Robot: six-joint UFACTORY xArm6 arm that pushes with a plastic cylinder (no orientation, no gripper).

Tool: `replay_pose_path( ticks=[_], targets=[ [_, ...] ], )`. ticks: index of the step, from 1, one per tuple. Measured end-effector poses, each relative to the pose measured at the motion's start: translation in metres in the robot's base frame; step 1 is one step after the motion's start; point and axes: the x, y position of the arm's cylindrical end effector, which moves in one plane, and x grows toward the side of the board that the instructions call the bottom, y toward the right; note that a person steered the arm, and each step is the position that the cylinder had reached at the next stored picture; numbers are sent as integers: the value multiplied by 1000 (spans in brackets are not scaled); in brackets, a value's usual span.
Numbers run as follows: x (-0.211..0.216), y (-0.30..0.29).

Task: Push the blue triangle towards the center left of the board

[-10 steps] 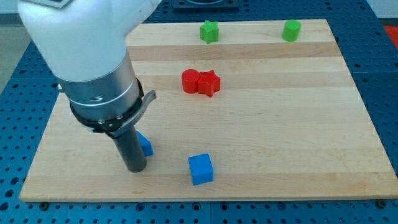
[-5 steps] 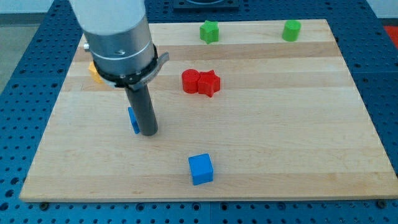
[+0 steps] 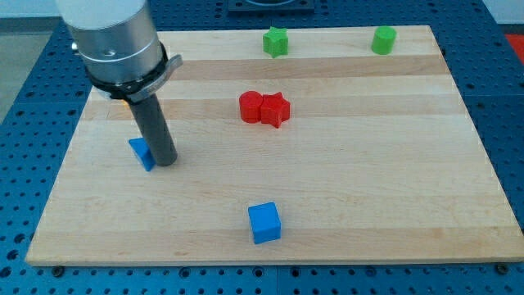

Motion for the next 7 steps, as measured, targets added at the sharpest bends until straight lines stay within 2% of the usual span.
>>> replay_pose_path(
  ticks=[3,5,7],
  targets=[
    [0,-49],
    [28,-59],
    [11,-81]
  ],
)
